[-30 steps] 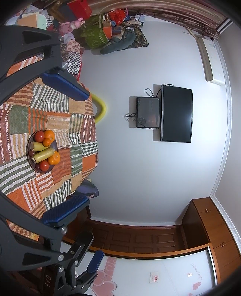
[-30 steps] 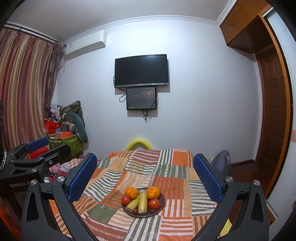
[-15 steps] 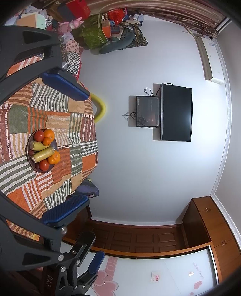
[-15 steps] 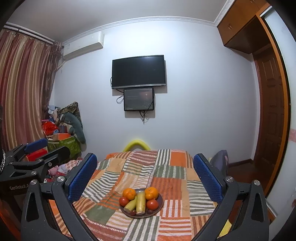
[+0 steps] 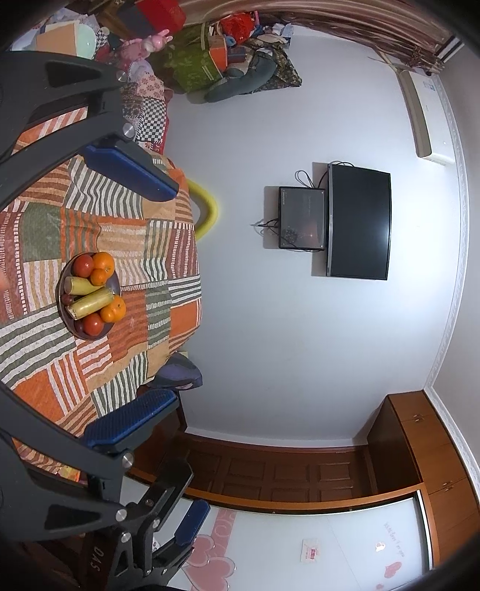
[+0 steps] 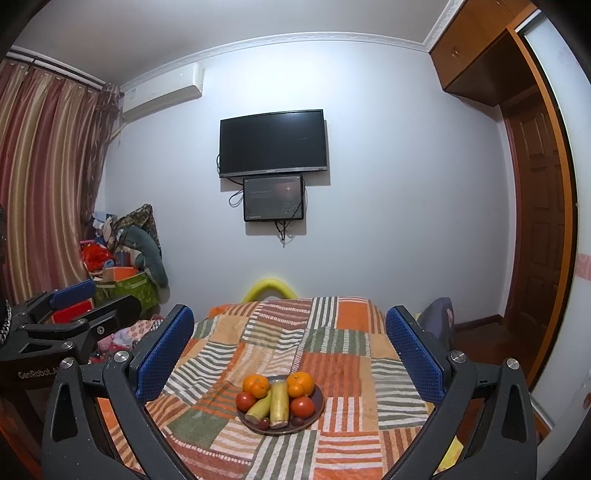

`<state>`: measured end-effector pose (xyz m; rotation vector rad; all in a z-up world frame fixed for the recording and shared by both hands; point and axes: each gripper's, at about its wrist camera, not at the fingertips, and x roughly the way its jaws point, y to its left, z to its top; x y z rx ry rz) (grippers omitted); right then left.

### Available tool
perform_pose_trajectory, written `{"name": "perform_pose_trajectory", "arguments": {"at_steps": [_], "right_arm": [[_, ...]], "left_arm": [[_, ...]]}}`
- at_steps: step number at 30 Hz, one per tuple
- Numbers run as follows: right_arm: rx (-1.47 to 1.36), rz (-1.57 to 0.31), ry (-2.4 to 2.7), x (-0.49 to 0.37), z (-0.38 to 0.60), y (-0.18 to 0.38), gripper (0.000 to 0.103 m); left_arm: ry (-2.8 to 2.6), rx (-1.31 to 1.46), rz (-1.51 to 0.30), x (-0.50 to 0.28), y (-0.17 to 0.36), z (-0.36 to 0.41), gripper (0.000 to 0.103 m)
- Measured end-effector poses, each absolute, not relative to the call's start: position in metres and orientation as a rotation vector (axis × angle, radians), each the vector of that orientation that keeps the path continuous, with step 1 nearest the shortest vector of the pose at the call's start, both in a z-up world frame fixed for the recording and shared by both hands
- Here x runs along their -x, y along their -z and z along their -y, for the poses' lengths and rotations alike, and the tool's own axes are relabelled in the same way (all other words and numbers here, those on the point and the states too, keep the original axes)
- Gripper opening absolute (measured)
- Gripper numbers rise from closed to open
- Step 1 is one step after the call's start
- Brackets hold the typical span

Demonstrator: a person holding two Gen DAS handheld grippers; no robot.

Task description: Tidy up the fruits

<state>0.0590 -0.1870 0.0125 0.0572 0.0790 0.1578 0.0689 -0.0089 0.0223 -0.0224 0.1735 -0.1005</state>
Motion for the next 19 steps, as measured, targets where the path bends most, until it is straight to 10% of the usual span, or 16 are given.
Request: {"name": "perform_pose_trajectory", "arguments": {"at_steps": [19], "right_arm": [[-0.071, -0.092, -0.156, -0.0627, 0.1909, -0.0101, 0.103]], "left_arm": [[0.099, 0.017, -0.179, -0.0717, -0.019, 0.0112, 0.103]]}}
